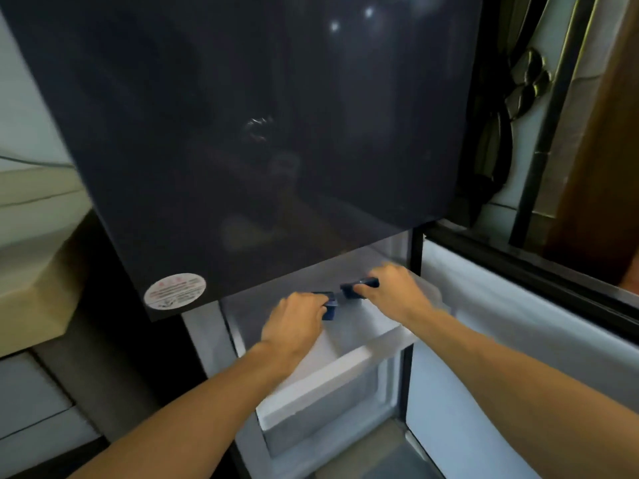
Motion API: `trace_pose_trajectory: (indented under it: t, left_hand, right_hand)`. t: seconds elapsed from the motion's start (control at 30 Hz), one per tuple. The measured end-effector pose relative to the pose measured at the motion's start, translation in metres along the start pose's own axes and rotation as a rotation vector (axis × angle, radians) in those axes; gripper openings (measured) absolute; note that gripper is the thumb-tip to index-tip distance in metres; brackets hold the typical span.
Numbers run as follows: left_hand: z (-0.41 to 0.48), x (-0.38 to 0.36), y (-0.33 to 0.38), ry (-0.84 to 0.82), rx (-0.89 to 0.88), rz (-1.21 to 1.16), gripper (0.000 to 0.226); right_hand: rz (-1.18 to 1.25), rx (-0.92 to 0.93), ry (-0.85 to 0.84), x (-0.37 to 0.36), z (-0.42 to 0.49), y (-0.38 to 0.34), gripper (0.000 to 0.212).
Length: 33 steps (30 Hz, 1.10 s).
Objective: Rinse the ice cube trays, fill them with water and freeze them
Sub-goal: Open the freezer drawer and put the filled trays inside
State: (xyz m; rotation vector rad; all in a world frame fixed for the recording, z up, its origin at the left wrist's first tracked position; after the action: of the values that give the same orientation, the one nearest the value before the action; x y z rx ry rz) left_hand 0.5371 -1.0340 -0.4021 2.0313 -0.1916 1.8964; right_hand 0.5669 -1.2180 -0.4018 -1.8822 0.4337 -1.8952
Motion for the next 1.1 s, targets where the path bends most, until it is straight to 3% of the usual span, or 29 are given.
trace_pose_trajectory:
  t: [0.17,0.3,0.4,0.6,0.83,1.1]
  left_hand:
    - [0.051,-0.006,0.0,0.035,0.059,0.04,0.025]
    - [0.07,-0.032,-0.003,-0.073,0.081,-0.026,0.018]
    - [0.08,-0.043,-0.004,-0.095,0.047,-0.077,0.015]
    - [0.105,-0.05,0.003,-0.175,-0.033,-0.142,0.039]
    - [0.105,-0.062,-0.005,-0.321,0.002,-0.084,0.07]
    - [0.013,-0.032,-0.015,-0.129,-0.095,-0.08,0.051]
  right_hand:
    - [-0.038,0.079,-0.081,-0.018,0.044,0.007,0.033]
    - [-0.366,0.017,-0.214,-0.036,0.059,0.025,0.041]
    - [-0.573,-0.03,-0.187,-0.038,0.064,0.028,0.037]
    - [-0.27,-0.025,-0.259,-0.039,0.076,0.025,0.03]
    - [-0.179,0.041,-0.216,-0.034,0.048,0.025,0.026]
    - [-0.136,0.117,-0.094,-0.016,-0.022,-0.035,0.023]
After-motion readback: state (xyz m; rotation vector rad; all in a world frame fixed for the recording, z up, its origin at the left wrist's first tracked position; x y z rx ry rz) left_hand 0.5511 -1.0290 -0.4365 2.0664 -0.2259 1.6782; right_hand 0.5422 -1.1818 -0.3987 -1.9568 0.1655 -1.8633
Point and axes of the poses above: each hand's wrist, its own z-axis towards the middle knuckle, its own x-axis out of the back of the hand, y = z × x, the point moved 7 cm from there along z, towards the middle knuckle, and after that the axes turned 14 degrees about -y, right-handed, at the moved point
